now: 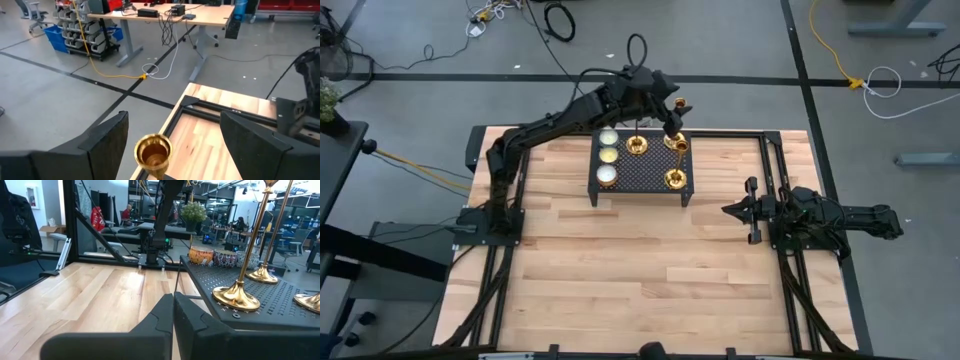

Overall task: Pick & Place candle stick holders
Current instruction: Adjust the candle holders on the shelf

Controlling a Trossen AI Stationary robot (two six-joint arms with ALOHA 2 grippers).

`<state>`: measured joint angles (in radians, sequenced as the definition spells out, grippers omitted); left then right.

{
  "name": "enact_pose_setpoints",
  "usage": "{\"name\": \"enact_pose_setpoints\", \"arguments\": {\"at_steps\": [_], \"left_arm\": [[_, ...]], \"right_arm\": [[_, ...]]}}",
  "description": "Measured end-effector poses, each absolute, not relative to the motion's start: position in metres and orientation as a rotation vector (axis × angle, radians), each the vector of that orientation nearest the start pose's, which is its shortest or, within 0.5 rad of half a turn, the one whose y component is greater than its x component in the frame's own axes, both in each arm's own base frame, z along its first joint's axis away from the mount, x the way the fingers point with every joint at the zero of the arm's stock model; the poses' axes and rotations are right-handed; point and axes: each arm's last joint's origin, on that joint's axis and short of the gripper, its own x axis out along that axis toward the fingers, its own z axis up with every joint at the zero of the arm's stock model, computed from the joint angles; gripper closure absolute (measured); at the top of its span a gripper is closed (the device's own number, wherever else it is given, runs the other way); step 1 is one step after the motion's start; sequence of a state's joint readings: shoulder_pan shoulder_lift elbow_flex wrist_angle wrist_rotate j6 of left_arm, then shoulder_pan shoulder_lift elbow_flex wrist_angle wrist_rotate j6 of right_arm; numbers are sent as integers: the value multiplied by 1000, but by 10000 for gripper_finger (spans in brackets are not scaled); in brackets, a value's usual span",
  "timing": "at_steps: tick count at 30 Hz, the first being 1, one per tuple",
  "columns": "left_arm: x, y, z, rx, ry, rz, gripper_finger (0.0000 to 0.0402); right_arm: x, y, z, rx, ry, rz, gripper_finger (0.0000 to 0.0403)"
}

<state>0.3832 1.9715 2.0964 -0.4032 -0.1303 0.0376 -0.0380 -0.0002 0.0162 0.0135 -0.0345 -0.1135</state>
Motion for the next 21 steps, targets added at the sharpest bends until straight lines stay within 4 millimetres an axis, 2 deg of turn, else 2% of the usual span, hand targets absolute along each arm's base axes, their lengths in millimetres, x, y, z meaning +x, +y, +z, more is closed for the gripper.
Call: {"name": "enact_pose_setpoints", "arguments": {"at_steps": [21], "left_arm": [[433,182,383,11,351,606,87]], "right_arm": [[97,-3,170,-115,-29,-5,389]]}}
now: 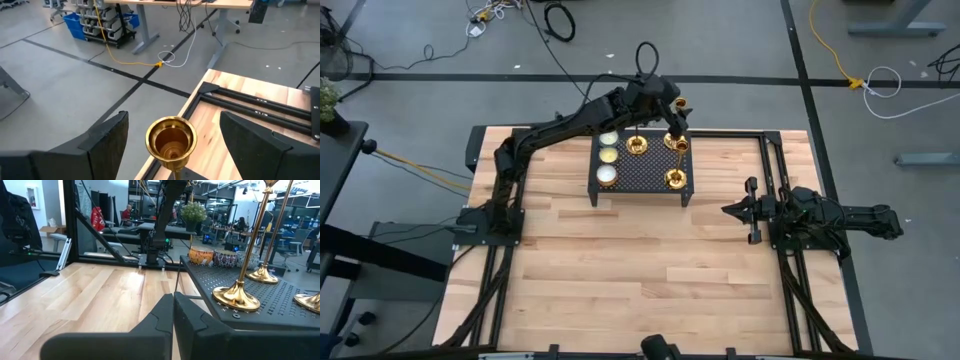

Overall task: Pick & Place candle stick holders
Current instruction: Adjust the candle holders on the shelf

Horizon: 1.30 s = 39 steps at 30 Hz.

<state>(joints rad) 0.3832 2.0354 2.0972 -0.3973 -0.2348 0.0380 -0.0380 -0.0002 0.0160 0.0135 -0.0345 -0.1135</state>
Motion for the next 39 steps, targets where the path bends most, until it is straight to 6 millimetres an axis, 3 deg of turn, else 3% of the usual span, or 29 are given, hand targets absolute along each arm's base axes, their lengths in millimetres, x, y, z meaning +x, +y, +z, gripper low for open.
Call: {"name": "enact_pose_setpoints", "arguments": {"at_steps": [17,39], "left_arm": [[439,191,368,-44,369,633,93],[439,191,368,-36,368,611,193]], "right_arm": [[97,-3,170,-115,-29,-5,389],[97,-3,170,-115,-30,-5,389]]}}
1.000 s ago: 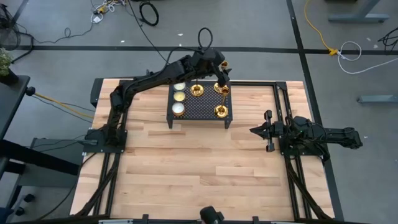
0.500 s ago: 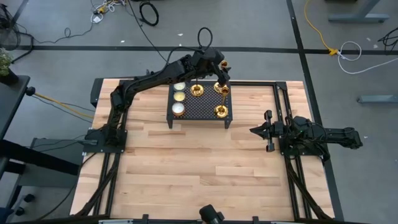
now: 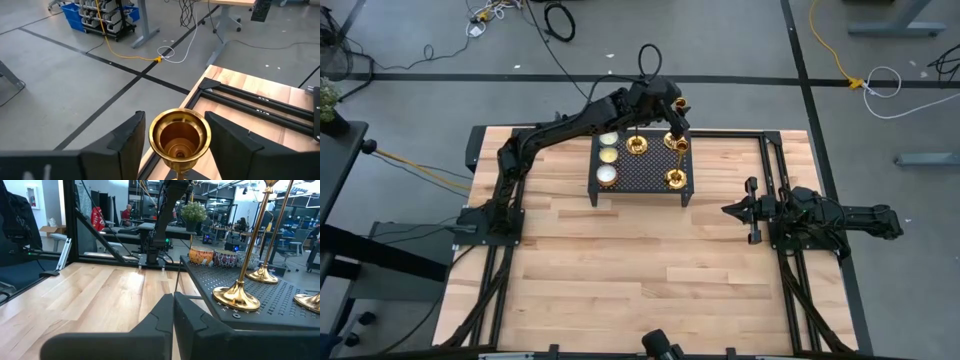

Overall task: Pick & Place candle stick holders
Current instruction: Adjust the candle holders on the shelf

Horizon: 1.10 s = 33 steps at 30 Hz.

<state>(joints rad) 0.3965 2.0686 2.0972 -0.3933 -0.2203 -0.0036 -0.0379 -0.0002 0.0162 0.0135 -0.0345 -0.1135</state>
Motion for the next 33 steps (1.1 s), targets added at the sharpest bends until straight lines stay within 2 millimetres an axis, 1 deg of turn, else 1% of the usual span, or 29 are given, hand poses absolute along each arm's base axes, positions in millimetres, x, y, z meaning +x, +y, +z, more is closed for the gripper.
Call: {"name": "enact_pose_setpoints", "arguments": {"at_steps": [18,26,33], "left_arm": [[439,191,368,-36,368,611,243],[439,191,368,-36,368,610,241],[439,191,368,-36,368,610,249]], "right_arm": [[97,-3,170,-115,-29,-5,389],[97,-3,170,-115,-30,-5,389],[97,-3,170,-115,-30,-5,389]]}}
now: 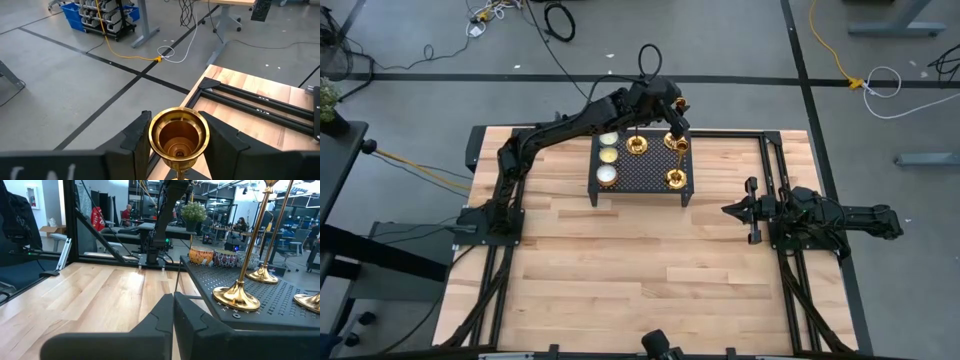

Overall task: Pick & Place candle stick holders
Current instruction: Adjust the candle holders on the shelf

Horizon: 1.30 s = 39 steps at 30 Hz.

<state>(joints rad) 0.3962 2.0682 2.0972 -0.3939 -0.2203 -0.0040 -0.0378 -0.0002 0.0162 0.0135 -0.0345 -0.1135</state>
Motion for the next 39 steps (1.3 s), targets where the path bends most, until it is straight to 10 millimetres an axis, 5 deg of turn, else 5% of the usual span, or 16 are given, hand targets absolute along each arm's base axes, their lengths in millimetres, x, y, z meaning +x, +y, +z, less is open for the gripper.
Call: {"name": "enact_pose_setpoints", "arguments": {"at_steps": [39], "left_arm": [[431,178,388,-2,340,479,246]], "right_arm": [[97,-3,170,-115,-30,-5,389]]}}
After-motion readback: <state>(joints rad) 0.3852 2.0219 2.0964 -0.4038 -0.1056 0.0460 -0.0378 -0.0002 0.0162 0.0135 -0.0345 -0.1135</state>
